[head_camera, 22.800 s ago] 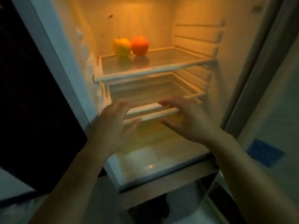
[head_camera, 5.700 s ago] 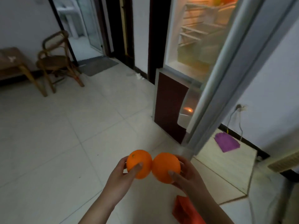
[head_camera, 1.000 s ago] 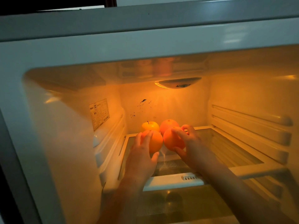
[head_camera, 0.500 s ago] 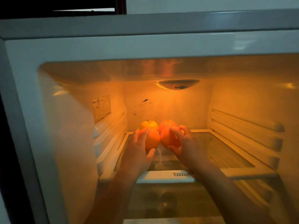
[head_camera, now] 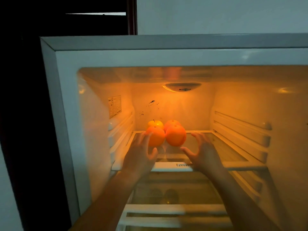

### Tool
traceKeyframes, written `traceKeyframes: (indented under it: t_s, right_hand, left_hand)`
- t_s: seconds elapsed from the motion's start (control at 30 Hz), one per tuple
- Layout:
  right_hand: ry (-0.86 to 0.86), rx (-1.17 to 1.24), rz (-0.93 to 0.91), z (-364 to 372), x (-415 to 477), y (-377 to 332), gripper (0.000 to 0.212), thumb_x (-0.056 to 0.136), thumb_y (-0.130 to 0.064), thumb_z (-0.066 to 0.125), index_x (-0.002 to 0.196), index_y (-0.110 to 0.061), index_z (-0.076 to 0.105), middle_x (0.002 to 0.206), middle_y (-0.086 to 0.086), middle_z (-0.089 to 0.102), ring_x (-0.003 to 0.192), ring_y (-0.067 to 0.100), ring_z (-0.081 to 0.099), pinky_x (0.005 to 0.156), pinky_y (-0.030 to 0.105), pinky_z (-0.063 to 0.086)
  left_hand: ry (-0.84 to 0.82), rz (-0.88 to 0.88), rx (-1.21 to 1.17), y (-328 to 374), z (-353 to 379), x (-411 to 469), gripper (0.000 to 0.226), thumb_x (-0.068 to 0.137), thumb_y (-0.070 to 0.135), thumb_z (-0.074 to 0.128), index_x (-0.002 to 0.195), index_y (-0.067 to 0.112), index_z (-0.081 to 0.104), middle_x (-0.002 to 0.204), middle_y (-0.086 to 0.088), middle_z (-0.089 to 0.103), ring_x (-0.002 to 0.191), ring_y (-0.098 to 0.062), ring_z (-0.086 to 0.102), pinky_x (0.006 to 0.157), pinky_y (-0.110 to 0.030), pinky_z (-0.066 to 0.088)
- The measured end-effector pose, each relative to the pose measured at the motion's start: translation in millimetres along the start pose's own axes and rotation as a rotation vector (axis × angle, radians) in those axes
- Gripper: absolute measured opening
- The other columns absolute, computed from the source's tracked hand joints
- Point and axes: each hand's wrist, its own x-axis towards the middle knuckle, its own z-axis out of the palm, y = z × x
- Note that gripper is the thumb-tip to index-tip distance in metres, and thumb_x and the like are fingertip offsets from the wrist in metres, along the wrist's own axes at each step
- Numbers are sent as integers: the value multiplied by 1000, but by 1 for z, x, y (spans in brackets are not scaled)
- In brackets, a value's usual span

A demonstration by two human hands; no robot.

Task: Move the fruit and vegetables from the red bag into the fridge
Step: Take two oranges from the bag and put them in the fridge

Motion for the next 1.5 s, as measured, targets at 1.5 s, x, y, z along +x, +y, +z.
traceKeyframes:
  t_s: [1.5]
  right_hand:
    - [-660,-204,886,-204,-595,-69,59,87,-49,56,138,-26,39,142,-2,43,124,17,45,102,30,38]
  left_hand:
    - [-1116,380,-279,155,-33,-455,45,92,46,46,134,30,42,141,8,40,122,-15,46,92,-30,41]
